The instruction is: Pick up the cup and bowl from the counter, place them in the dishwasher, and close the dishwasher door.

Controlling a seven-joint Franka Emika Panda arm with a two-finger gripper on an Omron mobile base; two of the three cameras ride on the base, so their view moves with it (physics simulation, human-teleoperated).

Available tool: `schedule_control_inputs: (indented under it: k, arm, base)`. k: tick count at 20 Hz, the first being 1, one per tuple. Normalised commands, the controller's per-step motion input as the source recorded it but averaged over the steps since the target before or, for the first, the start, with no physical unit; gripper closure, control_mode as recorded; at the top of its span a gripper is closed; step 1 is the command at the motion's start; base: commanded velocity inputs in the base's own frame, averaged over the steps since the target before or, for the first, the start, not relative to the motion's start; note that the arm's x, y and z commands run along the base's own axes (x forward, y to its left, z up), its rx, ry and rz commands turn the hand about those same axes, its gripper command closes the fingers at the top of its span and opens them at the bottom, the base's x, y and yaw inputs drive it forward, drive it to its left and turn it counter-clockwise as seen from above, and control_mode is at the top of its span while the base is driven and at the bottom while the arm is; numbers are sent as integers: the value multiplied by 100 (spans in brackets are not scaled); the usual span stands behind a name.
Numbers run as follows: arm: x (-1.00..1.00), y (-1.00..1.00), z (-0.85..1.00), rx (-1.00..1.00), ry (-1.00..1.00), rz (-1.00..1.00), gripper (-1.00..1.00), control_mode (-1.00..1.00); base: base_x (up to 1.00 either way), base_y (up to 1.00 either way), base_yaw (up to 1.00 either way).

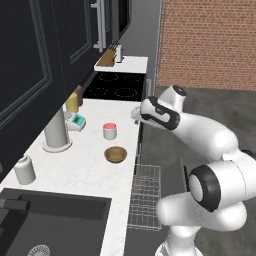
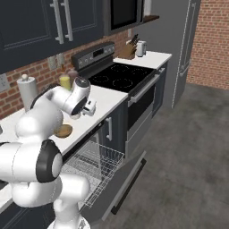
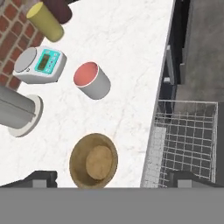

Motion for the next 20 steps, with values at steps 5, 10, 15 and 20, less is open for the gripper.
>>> schedule_control_inputs:
  k: [5,10,15,20]
  arm:
    - [76,37,-5,0,12,0,-100,-100]
    - [44,20,-16,0,11,0,-100,-100]
    - [30,13,-23,0,5,0,-100,-100]
    - [36,22,-22,0,3,0,-100,-100]
  base:
    - [0,0,0]
    - [0,0,0]
    - [0,0,0]
    - [0,0,0]
